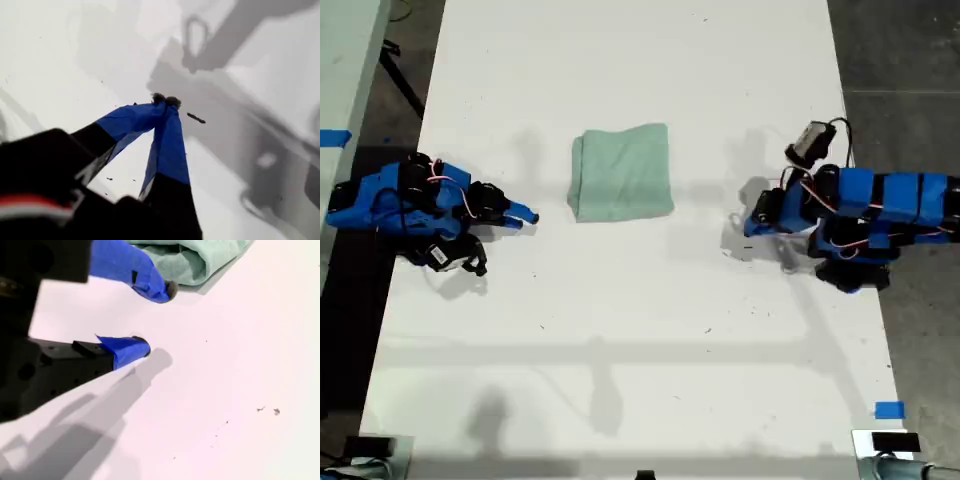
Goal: Fold t-shirt
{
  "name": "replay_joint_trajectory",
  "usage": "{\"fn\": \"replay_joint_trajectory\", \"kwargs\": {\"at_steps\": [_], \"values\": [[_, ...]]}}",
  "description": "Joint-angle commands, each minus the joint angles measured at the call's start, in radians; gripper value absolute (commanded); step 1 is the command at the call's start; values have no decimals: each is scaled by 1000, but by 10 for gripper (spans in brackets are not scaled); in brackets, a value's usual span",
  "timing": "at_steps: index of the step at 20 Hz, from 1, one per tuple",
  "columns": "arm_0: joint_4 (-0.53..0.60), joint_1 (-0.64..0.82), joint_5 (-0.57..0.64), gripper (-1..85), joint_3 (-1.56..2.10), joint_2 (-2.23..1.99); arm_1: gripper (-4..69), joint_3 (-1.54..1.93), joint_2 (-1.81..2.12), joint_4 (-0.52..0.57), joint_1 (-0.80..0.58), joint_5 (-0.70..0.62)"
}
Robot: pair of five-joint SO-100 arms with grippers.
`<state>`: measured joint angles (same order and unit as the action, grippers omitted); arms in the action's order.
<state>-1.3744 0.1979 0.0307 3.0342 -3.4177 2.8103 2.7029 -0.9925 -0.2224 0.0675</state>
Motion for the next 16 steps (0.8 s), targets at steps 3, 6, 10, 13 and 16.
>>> {"fn": "replay_joint_trajectory", "kwargs": {"at_steps": [3, 6, 10, 13, 16], "values": [[-2, -8, -3, 178, -8, -3, -11, 264, 597, -166, 71, 288], [-2, -8, -3, 178, -8, -3, 4, 249, 721, -229, 32, -178], [-2, -8, -3, 178, -8, -3, 10, 249, 723, -229, 40, -686], [-2, -8, -3, 178, -8, -3, 5, 249, 723, -230, 40, -695], [-2, -6, -3, 178, -8, -3, 5, 249, 723, -230, 40, -693]]}}
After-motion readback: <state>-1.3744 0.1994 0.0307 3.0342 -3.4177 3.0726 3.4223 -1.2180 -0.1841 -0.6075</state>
